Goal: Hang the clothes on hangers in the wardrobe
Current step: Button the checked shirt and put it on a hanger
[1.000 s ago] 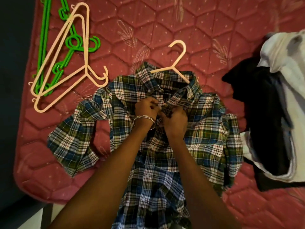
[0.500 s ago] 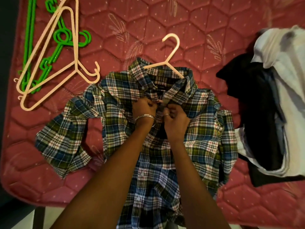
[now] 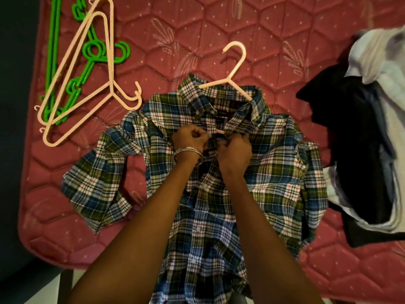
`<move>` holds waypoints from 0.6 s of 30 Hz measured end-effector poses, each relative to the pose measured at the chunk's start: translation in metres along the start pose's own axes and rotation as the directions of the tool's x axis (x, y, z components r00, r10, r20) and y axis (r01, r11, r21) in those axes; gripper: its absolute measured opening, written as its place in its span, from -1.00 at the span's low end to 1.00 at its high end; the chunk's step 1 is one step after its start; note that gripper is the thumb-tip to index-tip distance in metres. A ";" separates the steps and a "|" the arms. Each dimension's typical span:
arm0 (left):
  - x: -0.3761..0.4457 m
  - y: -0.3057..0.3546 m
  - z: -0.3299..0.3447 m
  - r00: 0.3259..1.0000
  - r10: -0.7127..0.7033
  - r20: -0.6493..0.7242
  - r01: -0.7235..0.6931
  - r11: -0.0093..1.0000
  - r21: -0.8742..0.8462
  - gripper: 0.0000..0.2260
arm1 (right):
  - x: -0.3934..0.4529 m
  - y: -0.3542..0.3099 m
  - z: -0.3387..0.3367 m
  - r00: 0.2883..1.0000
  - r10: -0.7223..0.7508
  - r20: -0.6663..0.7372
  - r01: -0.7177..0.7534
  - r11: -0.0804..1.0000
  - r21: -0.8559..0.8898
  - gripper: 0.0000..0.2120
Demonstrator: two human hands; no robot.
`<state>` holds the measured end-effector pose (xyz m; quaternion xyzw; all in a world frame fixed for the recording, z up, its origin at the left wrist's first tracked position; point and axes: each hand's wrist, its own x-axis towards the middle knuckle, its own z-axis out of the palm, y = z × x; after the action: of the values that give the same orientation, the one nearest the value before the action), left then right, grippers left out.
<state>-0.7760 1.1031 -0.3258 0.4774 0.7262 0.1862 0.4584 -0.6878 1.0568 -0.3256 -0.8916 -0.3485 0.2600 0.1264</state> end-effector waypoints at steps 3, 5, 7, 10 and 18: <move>-0.001 -0.002 0.008 0.998 0.059 0.028 -0.061 0.996 0.065 -0.91 | -0.002 0.007 -0.005 0.994 0.093 -0.058 -0.073 0.956 0.283 -0.78; -0.002 -0.001 0.012 0.998 0.063 0.003 -0.063 0.990 0.125 -0.89 | -0.004 0.011 -0.007 0.986 0.164 0.003 -0.146 0.869 0.472 -0.83; -0.002 0.003 0.015 0.998 0.049 -0.037 -0.040 0.979 0.201 -0.87 | -0.004 0.015 -0.007 0.983 0.160 0.091 -0.183 0.782 0.596 -0.93; 0.000 0.010 0.019 0.998 0.006 -0.059 0.010 0.963 0.271 -0.84 | -0.002 0.021 -0.008 0.980 0.114 0.164 -0.196 0.712 0.674 -0.89; -0.003 0.006 0.010 0.993 0.080 0.089 -0.092 0.986 0.139 -0.84 | 0.002 0.014 -0.014 0.999 -0.044 0.031 0.025 0.889 0.457 -0.85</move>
<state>-0.7636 1.1015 -0.3253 0.5470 0.6967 0.1334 0.4446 -0.6708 1.0478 -0.3205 -0.8253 -0.2960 0.3501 0.3298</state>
